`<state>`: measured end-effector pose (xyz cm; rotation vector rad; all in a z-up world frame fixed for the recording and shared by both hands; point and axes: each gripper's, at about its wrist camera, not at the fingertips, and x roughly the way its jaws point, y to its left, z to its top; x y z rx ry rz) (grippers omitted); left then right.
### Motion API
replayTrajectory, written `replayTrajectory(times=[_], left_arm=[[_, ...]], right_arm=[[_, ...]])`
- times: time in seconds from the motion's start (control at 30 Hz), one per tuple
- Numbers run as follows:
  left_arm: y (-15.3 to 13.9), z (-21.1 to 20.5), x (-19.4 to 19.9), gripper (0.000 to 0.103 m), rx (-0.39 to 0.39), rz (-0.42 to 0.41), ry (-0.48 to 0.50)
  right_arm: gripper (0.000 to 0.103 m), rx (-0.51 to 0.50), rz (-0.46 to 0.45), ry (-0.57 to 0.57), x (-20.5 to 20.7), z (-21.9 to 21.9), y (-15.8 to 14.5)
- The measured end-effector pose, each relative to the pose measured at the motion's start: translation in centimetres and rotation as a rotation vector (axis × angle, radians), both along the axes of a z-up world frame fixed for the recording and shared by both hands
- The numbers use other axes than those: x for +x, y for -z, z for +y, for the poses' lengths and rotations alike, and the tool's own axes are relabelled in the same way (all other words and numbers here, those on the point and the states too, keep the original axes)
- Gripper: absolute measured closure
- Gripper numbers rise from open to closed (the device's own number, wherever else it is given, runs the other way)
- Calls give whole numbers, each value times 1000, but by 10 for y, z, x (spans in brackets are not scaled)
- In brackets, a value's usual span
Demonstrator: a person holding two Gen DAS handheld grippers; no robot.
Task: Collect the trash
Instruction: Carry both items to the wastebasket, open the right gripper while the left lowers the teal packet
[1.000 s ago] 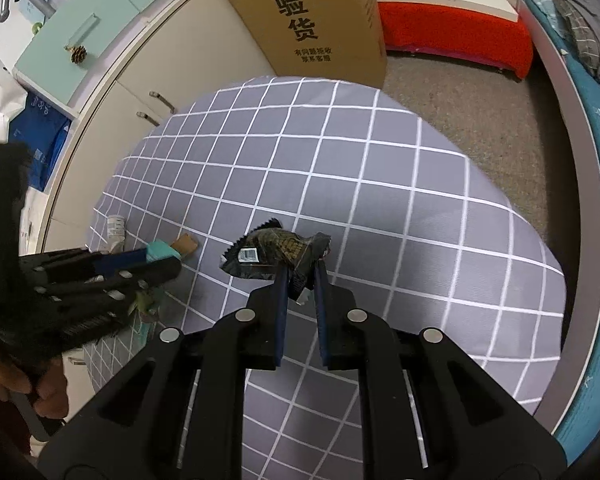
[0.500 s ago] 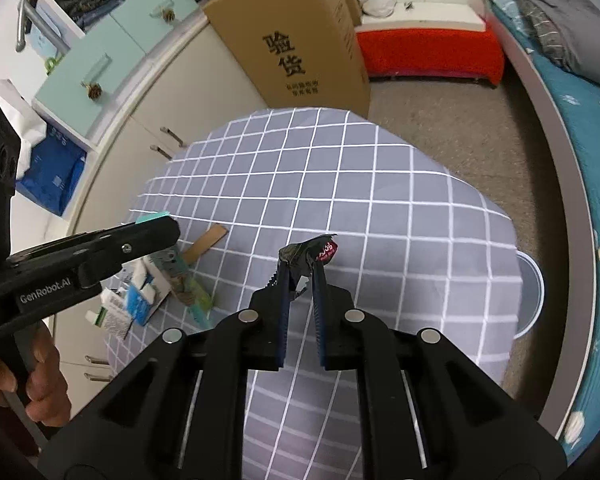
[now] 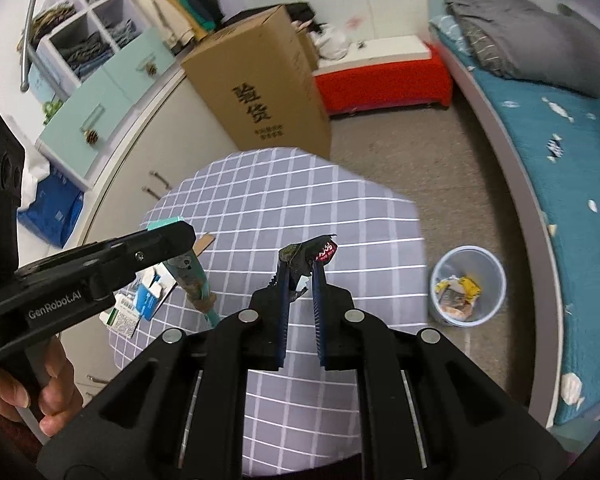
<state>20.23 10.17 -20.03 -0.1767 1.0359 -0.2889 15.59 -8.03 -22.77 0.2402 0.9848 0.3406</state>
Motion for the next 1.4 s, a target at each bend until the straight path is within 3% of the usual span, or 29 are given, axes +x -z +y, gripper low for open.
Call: replayTrajectory(times=[0.23,0.5,0.7,0.93,1.03,1.13,1.4], left_arm=[[-5,-69,11,80,-3,-16,96],[9,-178,53,80,14,8,167],[25,-233,86,80,34,36,158],[42,-256,118,80,52,78,116],[49,-266,129,80,64,95,96],[54,-272,140,80,69,112,83],[63,-293,157,80,75,135,104]], right_arm=[[92,-10,-25,99,-4,-67,-8],[92,-31,-6,176,15,-170,0],[92,-53,52,178,51,-230,21],[88,-6,123,150,94,-260,46],[80,2,138,141,110,-269,53],[59,4,138,136,118,-278,54],[53,3,110,162,119,-298,46]])
